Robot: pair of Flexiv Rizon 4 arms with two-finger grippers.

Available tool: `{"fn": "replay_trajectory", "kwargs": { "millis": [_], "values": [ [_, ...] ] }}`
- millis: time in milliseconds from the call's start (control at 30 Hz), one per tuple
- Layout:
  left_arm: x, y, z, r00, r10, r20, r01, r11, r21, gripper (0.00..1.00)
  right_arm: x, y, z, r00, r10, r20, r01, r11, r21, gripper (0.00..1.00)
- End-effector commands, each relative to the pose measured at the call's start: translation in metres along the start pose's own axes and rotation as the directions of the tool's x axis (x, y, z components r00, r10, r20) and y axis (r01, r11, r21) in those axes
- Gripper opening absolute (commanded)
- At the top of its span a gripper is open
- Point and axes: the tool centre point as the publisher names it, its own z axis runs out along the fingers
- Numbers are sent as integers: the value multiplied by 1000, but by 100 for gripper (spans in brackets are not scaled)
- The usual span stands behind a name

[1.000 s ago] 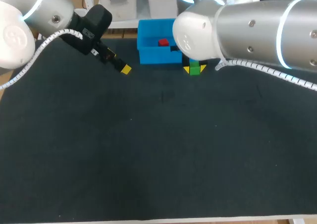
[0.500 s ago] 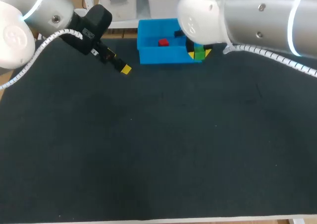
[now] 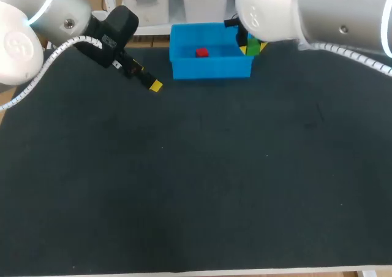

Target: Use the left arm to pick the red cube and place it into the blue plastic box first, then use the right arm to grasp the green cube and put it into the same blue plastic box after the first action is fully finished.

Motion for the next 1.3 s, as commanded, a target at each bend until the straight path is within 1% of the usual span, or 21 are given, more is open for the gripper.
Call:
{"fn": "replay_trajectory", "kwargs": {
  "millis": [33, 367, 667, 900, 1100, 1300],
  "values": [
    [1, 1, 0, 1000, 3, 4, -3, 1000, 3, 100, 2, -8, -5, 999, -16, 35, 17, 1000, -20, 0],
    [1, 1, 0, 1000, 3, 4, -3, 1000, 3, 100, -18, -21, -15, 989, -73, 126, 82, 994, -68, 0],
    [1, 1, 0, 1000, 3, 4, -3, 1000, 3, 100, -38, -24, -22, 971, -133, 199, 158, 980, -119, 0],
    [1, 1, 0, 1000, 3, 4, -3, 1000, 3, 100, -54, -25, -22, 951, -183, 249, 226, 961, -157, 0],
    [1, 1, 0, 1000, 3, 4, -3, 1000, 3, 100, -73, -25, -23, 929, -227, 293, 286, 942, -177, 0],
    [1, 1, 0, 1000, 3, 4, -3, 1000, 3, 100, -91, -25, -23, 910, -233, 344, 316, 925, -209, 0]
  ]
}}
